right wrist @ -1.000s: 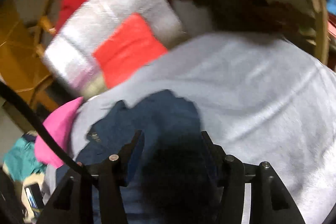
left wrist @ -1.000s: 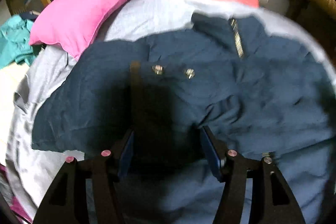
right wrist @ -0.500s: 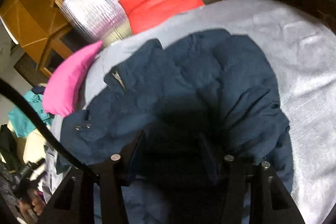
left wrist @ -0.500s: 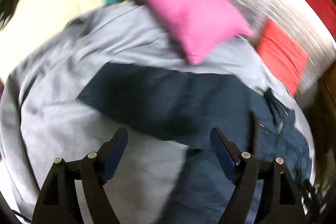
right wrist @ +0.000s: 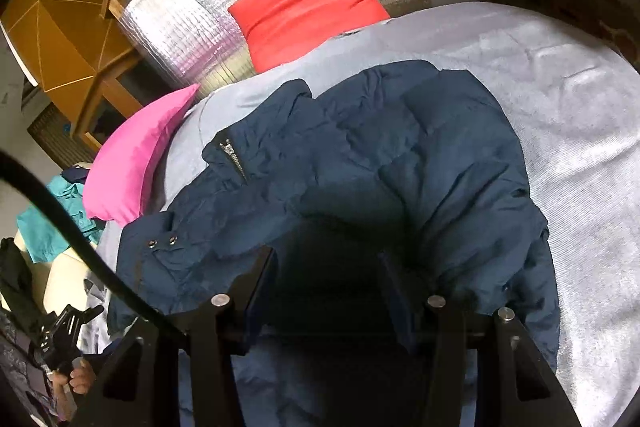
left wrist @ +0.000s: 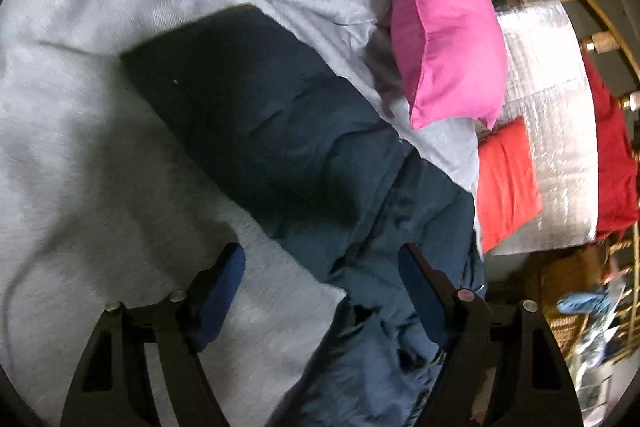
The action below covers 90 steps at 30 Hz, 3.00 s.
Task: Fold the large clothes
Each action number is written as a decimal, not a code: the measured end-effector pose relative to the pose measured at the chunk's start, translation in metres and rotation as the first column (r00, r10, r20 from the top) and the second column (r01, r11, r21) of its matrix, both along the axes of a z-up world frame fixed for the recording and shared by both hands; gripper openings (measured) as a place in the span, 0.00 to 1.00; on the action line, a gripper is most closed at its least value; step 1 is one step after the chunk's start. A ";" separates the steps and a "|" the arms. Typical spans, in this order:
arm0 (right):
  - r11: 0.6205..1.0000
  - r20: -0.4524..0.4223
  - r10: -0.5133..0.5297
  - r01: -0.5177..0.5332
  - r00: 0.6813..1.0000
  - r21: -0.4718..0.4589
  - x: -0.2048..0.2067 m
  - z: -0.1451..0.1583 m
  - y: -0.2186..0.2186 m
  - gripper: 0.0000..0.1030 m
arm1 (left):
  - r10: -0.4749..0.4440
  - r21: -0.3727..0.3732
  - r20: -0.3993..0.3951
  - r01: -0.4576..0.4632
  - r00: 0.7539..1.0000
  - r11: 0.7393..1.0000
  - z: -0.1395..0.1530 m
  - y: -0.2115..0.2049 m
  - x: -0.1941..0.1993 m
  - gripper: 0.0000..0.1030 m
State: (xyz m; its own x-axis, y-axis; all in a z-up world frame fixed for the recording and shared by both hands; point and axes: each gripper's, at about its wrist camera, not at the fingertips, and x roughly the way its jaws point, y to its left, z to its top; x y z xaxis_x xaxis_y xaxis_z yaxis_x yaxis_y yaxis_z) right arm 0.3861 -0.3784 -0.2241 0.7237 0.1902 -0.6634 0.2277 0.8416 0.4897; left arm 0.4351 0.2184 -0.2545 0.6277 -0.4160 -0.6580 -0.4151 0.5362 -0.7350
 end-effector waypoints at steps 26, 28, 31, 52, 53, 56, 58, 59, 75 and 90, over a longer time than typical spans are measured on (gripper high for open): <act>0.996 -0.002 -0.075 0.075 0.997 0.044 -0.005 -0.003 -0.030 0.54 | 0.013 0.314 0.471 -0.181 0.882 0.932 0.162 -0.034 -0.039 0.08; 0.996 0.004 -0.079 0.079 0.997 0.045 -0.007 -0.001 -0.032 0.54 | -0.020 0.351 0.529 -0.197 0.848 0.916 0.184 -0.048 -0.053 0.08; 0.995 0.009 -0.088 0.088 0.996 0.044 -0.011 0.001 -0.036 0.54 | -0.077 0.399 0.590 -0.207 0.803 0.893 0.210 -0.066 -0.073 0.08; 0.985 0.006 -0.150 0.149 0.989 0.089 -0.020 0.004 -0.064 0.54 | -0.611 0.436 0.079 0.523 0.788 0.732 0.089 -0.267 0.000 0.78; 0.984 0.005 -0.151 0.150 0.989 0.092 -0.019 0.004 -0.064 0.54 | -0.610 0.424 0.051 0.536 0.790 0.730 0.085 -0.265 0.000 0.78; 0.985 0.005 -0.149 0.148 0.989 0.093 -0.019 0.005 -0.063 0.54 | -0.606 0.375 0.063 0.544 0.793 0.751 0.085 -0.250 -0.010 0.78; 0.986 0.008 -0.142 0.141 0.990 0.093 -0.020 0.006 -0.062 0.54 | -0.612 0.334 0.092 0.554 0.786 0.762 0.087 -0.241 -0.014 0.78; 0.986 0.009 -0.139 0.138 0.990 0.092 -0.020 0.006 -0.061 0.54 | -0.610 0.313 0.107 0.556 0.785 0.770 0.088 -0.236 -0.015 0.78; 0.990 -0.007 -0.118 0.118 0.993 0.078 -0.011 0.002 -0.050 0.54 | -0.409 -0.219 0.188 0.445 0.893 0.868 0.056 -0.170 0.003 0.80; 0.989 -0.002 -0.130 0.130 0.991 0.076 -0.018 0.003 -0.062 0.54 | -0.264 -0.269 0.150 0.296 0.953 0.916 0.045 -0.160 0.005 0.80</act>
